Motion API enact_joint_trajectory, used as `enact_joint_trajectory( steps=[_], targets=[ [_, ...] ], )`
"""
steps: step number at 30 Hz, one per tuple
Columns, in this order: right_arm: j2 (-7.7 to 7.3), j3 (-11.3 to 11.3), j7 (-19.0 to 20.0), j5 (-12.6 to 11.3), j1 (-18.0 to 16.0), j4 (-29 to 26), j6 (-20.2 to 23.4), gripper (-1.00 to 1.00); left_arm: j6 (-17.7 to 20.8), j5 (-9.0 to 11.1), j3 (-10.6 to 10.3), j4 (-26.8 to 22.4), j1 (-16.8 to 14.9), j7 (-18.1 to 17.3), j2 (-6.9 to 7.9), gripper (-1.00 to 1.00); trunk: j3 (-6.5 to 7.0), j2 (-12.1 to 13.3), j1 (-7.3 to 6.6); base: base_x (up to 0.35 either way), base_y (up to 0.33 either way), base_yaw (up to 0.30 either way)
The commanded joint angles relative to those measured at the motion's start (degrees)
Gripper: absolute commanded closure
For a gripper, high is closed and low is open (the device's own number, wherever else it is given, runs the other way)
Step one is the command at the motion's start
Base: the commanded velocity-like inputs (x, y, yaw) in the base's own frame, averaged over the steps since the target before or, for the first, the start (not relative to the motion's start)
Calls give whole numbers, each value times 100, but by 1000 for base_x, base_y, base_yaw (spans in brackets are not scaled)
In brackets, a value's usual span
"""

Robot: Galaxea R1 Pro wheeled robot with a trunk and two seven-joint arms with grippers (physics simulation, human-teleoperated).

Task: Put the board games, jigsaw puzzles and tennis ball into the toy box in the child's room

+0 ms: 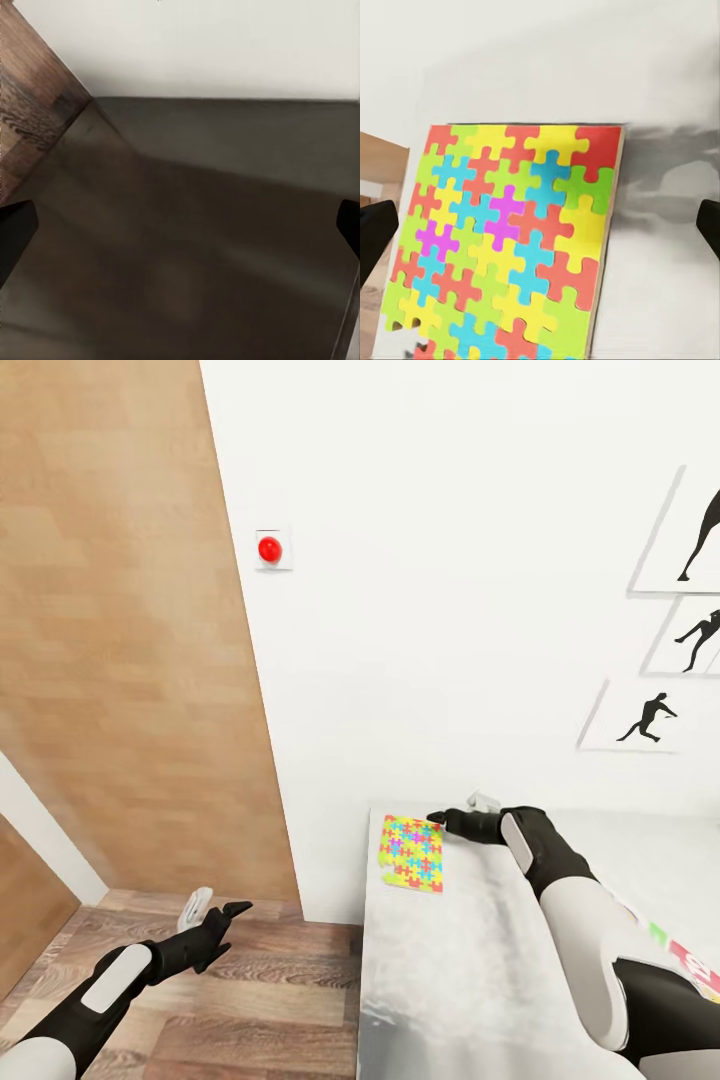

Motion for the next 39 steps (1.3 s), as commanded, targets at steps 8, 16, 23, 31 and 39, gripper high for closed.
enact_joint_trajectory(
  steps=[8, 16, 23, 31, 39],
  targets=[
    [-20, -24, -11, -52, 20, 188, 39, -100, 0, 14, -19, 2, 19, -18, 17, -100, -6, -5, 0, 0, 0, 0],
    [-38, -22, -4, -61, 22, 337, 39, -100, 0, 14, -17, 0, 25, -25, 12, -100, -6, -5, 0, 0, 0, 13],
    [-32, -21, -2, -66, 22, 350, 39, -100, 0, 14, -16, 0, 26, -26, 11, -100, -6, -5, 0, 0, 0, 229],
    [-49, -29, 5, -68, 22, 351, 39, -100, 2, 20, -16, -1, 27, -31, 18, -100, -6, -5, 0, 0, 0, 178],
    [-57, -34, 1, -68, 22, 351, 39, -100, 0, 14, -16, 1, 27, -27, 20, -100, -6, -5, 0, 0, 0, 12]
  ],
)
